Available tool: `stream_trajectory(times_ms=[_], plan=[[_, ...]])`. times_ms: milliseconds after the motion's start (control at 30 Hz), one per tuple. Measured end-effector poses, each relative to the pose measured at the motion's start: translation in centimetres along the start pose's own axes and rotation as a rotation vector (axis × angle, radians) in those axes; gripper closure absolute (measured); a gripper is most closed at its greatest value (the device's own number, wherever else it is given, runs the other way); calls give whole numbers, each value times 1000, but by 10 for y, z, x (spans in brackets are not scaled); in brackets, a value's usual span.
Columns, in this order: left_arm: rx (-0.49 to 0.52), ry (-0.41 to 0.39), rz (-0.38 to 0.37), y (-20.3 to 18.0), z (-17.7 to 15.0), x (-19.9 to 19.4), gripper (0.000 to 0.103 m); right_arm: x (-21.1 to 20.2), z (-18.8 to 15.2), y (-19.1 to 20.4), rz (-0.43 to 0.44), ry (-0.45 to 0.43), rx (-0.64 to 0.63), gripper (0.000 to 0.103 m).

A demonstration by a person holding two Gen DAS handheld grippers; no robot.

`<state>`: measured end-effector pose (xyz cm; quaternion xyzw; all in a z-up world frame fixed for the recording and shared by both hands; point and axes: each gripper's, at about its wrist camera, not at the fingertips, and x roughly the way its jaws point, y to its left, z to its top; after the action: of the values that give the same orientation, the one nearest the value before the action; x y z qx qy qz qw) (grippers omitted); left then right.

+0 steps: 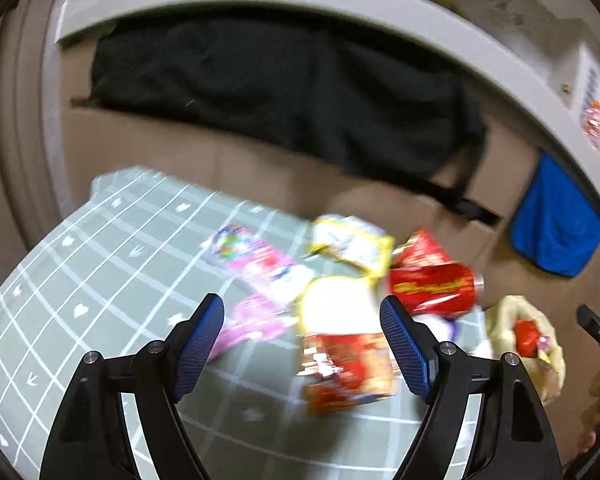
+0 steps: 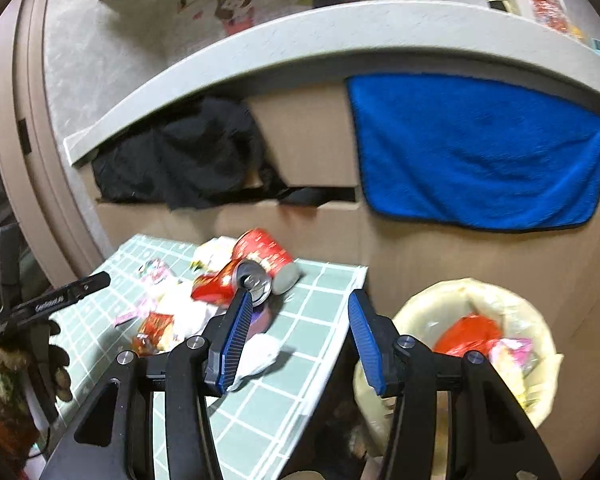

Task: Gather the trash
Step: 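Return the left gripper to the table and grasp the red snack wrapper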

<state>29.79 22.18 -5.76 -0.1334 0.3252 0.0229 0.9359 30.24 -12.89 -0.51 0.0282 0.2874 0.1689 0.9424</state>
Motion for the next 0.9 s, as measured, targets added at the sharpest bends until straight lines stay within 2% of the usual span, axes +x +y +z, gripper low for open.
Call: stream_trajectory(times_ms=[100,200,467,533,633,700,767,900], plan=[[-19,30,13,20,-3,12,23,12,-8,13,16,32,-4,56],[-51,76,-12,29,-1,28,23,25,-17,23,32,68,-3,56],[-160,173,-59,26,12,66,23,34,-27,32,24,99,-11,55],[-133,163,-85,19,9,64,23,33,-29,29,20,96,-11,55],[-28,148,-166,-1,-3,55,23,34,-30,23,7,95,-7,55],[39,170,-231,-15,-13,55,23,36,-33,17,11,102,13,55],[74,196,-256,-22,-17,61,23,40,-35,12,17,112,37,55],[39,237,-253,-15,-14,81,24,40,-41,7,28,123,53,55]])
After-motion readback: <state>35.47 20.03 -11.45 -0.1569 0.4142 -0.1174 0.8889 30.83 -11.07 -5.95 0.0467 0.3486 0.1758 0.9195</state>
